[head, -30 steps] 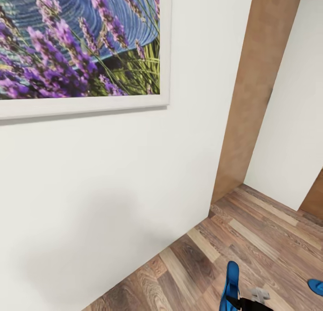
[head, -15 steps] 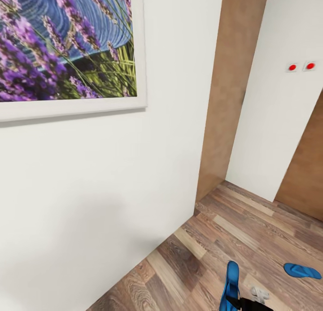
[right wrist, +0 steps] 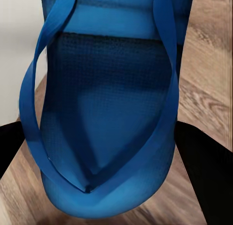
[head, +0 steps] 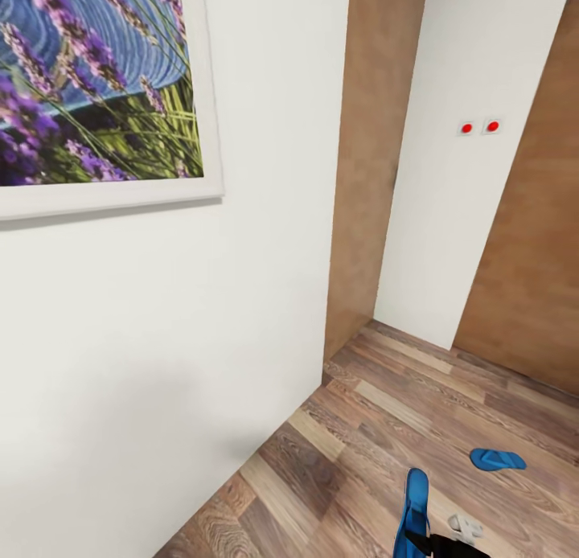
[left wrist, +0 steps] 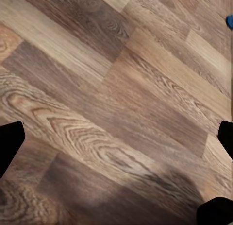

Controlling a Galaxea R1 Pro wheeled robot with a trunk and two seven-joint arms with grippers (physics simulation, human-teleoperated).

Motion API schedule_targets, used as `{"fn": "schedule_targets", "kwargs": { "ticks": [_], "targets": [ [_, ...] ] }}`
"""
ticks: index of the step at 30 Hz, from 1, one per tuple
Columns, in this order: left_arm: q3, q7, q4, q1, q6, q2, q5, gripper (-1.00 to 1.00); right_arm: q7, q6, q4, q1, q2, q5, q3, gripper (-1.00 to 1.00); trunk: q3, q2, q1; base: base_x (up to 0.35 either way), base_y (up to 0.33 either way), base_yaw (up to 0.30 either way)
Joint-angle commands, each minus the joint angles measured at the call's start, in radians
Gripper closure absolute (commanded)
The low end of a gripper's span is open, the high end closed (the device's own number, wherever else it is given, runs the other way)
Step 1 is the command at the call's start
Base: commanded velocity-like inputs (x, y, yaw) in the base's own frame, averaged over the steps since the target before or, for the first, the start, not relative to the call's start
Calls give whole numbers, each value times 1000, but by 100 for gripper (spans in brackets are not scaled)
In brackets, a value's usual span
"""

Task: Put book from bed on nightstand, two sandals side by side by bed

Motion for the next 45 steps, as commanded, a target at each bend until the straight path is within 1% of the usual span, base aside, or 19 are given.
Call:
{"fn": "schedule_targets", "kwargs": {
  "ticks": [1,34,38,45],
  "targets": [
    [-5,-1,1,-1,-2,1,10,-100,3,-2,1,-1,0,-1,-1,100,0,0,0,0,0,-254],
    [-5,-1,1,-1,-3,1,10,-100,3,-2,1,-1,0,-1,-1,100,21,0,0,2,0,-260],
    [-5,-1,1,-1,-3,1,10,-100,3,-2,1,-1,0,-1,-1,100,23,0,0,150,0,-277],
    [-5,-1,1,-1,-3,1,10,-100,3,-2,1,-1,0,-1,-1,100,26,0,0,291,0,-277]
  ]
}}
